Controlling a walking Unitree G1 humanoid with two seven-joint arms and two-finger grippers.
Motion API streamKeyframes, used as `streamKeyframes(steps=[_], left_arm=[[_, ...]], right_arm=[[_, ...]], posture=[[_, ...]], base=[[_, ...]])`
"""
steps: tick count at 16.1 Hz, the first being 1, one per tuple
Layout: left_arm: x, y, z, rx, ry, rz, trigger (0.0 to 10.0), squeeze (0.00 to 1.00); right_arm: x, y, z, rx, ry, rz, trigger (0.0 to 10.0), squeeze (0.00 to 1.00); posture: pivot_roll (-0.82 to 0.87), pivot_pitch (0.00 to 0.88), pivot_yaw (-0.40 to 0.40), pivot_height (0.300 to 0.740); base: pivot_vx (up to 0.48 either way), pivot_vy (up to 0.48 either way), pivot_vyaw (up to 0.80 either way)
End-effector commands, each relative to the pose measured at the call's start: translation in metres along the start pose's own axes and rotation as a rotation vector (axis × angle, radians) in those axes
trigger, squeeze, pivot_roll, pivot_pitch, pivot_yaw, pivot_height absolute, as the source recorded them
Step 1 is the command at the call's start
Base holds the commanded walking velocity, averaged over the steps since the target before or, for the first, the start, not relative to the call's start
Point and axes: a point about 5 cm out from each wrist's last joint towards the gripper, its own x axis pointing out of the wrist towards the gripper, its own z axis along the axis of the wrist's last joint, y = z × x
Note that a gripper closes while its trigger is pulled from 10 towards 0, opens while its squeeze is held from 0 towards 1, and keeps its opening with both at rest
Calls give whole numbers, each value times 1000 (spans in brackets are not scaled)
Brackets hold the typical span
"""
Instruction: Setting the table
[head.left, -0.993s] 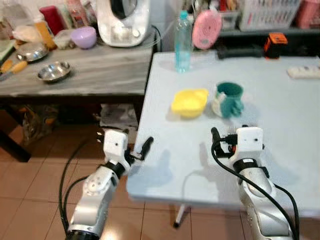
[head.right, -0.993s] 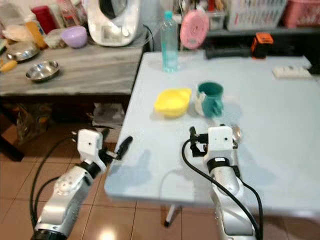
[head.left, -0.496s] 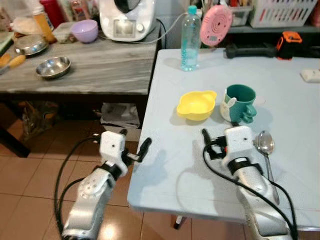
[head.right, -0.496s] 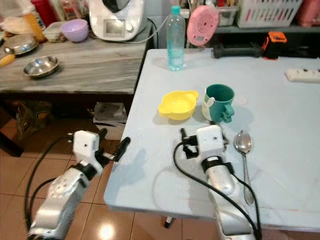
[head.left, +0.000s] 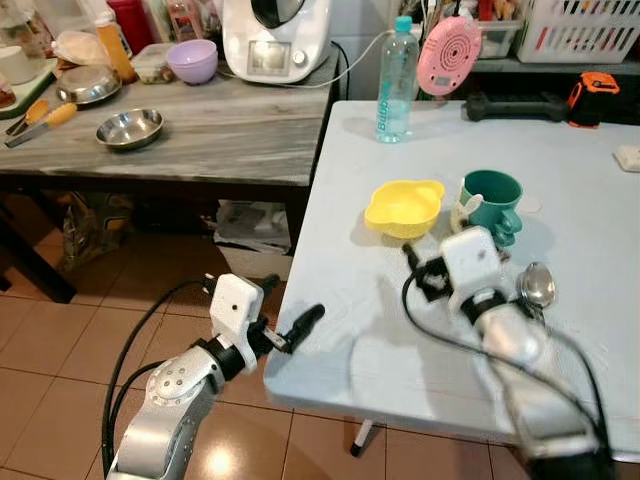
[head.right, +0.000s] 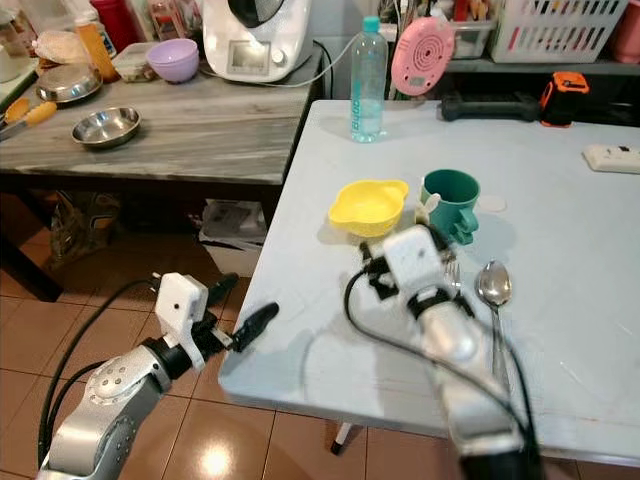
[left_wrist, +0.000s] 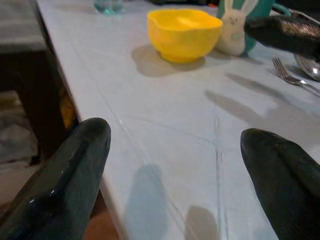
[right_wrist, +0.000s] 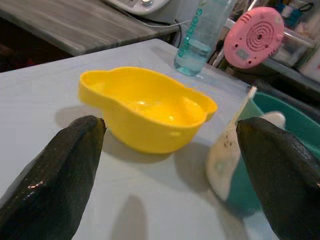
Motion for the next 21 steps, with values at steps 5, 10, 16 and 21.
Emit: streamKeyframes(steps=[5,10,16,21], left_arm=[[-4,1,4,-17,19,-44,10000,0],[-8,-3,6,-61,2,-62,10000,0],[-4,-10,27,-68,-66,-106,10000,0],[2,-8,20,-3,-49,-90,10000,0]], right_arm=[[34,-12,2,-65,74,210,10000,0],[59,-20,20,-124,48,328,10000,0],[62,-24,7,-158,122,391,10000,0],[66,-23,-1,-152,168,477,0,0]], posture=[[-45,135,86,740],[-19,144,74,740],[-20,141,67,740],[-25,132,64,740]], base=[[0,0,0],[0,0,0],[0,0,0],[0,0,0]])
